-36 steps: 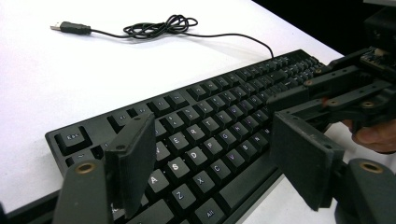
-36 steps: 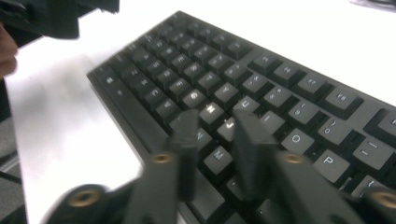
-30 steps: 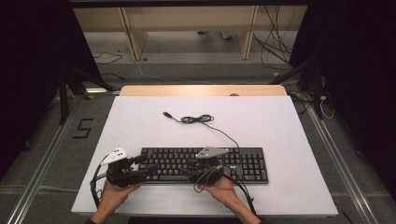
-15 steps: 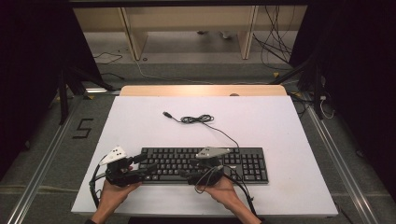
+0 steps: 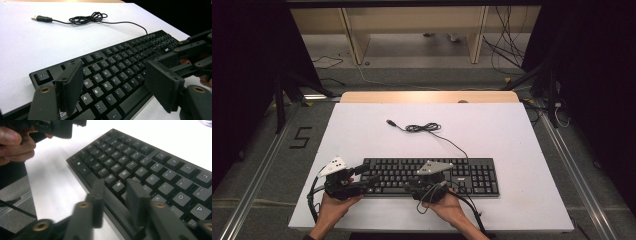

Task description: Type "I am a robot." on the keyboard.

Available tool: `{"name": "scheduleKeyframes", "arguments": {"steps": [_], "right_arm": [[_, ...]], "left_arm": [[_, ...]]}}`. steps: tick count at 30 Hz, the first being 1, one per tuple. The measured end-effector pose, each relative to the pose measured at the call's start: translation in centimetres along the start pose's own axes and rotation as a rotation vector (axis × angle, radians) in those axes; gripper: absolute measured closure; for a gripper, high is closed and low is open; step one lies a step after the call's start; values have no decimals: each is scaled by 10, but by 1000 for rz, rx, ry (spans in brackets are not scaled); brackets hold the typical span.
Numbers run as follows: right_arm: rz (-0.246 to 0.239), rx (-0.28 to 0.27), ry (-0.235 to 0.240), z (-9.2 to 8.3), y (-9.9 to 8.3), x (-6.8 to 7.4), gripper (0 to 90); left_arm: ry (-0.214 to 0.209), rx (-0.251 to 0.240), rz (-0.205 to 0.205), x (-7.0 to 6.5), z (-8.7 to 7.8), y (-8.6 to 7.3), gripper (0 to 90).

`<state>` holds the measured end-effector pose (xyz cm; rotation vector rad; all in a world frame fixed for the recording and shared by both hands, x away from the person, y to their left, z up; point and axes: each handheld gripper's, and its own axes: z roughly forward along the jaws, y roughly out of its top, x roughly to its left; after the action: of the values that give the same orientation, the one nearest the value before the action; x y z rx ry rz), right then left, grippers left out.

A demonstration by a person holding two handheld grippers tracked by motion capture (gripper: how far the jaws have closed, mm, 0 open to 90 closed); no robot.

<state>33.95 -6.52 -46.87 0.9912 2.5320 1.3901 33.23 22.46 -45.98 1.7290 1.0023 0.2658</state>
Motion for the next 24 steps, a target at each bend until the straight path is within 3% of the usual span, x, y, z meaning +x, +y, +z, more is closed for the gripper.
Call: {"name": "scheduleKeyframes", "arguments": {"steps": [3,10,24], "right_arm": [[-10,10,-6,1,-1,1,805],[-13,35,-15,3,-4,-1,898],[-22,75,-27,11,-8,-1,900]], "left_arm": [[0,-1,3,0,-1,0,307],[-1,-5,3,-1,-1,0,307],[-7,3,7,-1,0,0,299]]}}
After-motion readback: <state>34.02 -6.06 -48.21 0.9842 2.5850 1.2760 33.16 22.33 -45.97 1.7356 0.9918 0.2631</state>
